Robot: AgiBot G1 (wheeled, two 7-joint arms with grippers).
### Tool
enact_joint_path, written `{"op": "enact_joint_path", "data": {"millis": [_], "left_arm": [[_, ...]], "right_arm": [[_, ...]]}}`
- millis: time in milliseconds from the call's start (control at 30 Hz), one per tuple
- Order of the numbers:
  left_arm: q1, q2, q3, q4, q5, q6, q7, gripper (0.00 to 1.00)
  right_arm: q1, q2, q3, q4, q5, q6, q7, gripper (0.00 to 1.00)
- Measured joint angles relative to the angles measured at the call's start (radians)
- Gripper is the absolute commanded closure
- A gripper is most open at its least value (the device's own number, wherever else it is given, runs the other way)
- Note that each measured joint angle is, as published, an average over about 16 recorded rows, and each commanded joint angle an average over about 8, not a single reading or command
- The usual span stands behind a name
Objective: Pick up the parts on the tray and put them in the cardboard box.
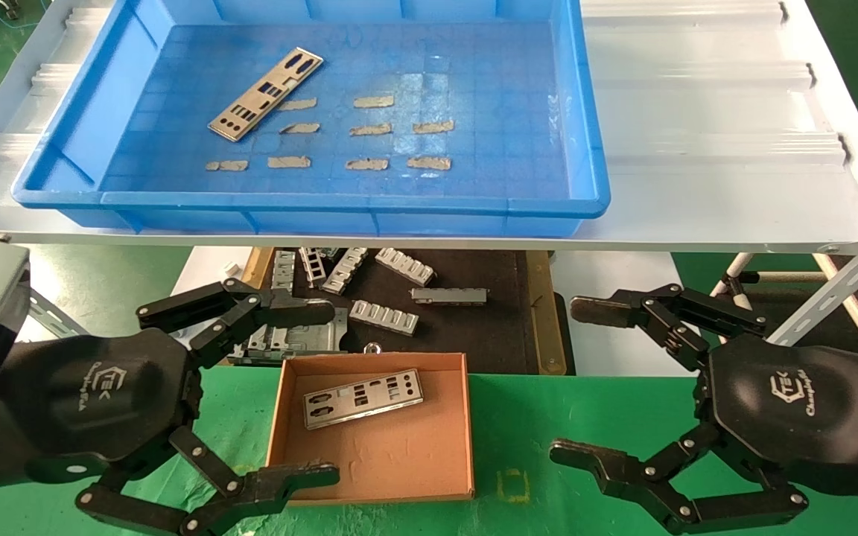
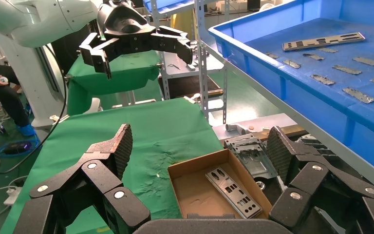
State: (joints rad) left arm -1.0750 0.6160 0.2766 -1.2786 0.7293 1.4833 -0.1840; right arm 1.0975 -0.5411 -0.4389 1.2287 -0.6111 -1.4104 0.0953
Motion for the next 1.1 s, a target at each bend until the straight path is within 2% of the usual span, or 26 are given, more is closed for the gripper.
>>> {"op": "enact_joint_path", "data": {"millis": [67, 133, 167, 1100], "left_arm": [[0.000, 0.000, 0.000, 0.000, 0.000, 0.000, 0.000, 0.29], [0.000, 0.000, 0.000, 0.001, 0.000, 0.000, 0.000, 0.07], [0.000, 0.000, 0.000, 0.001, 0.000, 0.000, 0.000, 0.00], [-0.001, 0.000, 0.001, 0.002, 0.001, 0.002, 0.001, 0.00]], "right_arm": [[0.000, 0.000, 0.000, 0.000, 0.000, 0.000, 0.000, 0.00], [0.000, 0.000, 0.000, 0.000, 0.000, 0.000, 0.000, 0.00], [0.000, 0.000, 0.000, 0.000, 0.000, 0.000, 0.000, 0.00], [0.000, 0.000, 0.000, 0.000, 0.000, 0.000, 0.000, 0.00]]}}
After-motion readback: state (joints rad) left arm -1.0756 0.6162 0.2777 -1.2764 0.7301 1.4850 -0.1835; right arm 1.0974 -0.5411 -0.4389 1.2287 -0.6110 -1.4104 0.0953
